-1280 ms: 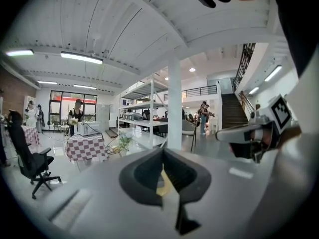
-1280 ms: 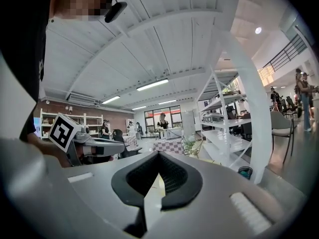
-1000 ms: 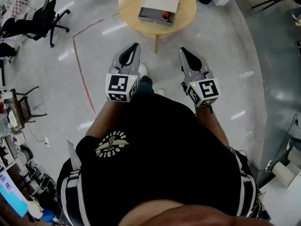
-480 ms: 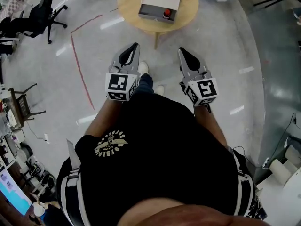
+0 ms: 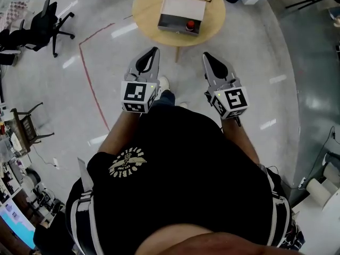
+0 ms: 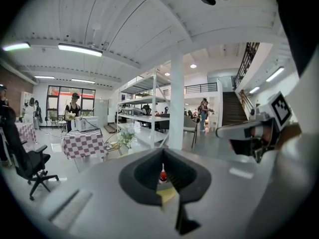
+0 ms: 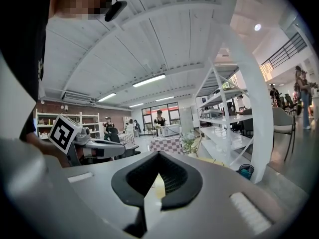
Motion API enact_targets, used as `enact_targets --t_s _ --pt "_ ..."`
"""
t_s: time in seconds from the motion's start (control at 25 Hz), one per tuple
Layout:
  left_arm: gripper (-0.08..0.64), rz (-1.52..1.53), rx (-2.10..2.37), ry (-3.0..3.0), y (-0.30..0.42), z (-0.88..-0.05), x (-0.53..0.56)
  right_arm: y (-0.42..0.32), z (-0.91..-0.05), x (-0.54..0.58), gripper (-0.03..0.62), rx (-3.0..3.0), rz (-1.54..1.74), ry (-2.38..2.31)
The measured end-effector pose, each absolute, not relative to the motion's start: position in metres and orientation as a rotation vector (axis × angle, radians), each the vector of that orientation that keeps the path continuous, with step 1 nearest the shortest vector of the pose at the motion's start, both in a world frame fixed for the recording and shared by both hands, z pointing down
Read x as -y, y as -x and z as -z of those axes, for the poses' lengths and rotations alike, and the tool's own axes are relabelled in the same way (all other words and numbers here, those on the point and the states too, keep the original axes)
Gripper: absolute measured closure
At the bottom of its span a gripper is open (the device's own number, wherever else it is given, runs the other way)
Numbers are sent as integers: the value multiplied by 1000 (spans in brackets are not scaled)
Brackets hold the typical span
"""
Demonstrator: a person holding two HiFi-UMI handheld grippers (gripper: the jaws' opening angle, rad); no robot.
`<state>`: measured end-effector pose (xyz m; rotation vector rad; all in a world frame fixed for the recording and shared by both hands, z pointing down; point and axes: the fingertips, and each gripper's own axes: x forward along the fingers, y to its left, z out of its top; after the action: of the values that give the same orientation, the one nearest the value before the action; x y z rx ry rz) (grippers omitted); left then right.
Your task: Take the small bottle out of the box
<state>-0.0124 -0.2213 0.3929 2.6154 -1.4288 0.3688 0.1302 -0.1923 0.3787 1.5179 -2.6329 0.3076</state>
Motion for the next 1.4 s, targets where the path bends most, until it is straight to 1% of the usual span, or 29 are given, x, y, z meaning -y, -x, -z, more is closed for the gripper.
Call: enact_targets --t_s 0.56,0.76,1.0,1.16,1.4 --pt "560 -350 1334 -2674 37 -389 329 -102 -370 291 586 2570 -285 -1598" --pt "560 -322 1287 -2690 40 -387 365 -102 -367 323 586 2520 -259 -1657" --pt "560 -305 1244 -2705 45 -392 392 -92 -370 337 586 2479 -252 -1693" --pt "560 -315 1217 -2694 39 -400 401 -101 -379 348 586 2435 -255 -1692" --pt "560 -381 1187 -2657 14 -430 418 -142 -411 370 584 2344 -311 -1708"
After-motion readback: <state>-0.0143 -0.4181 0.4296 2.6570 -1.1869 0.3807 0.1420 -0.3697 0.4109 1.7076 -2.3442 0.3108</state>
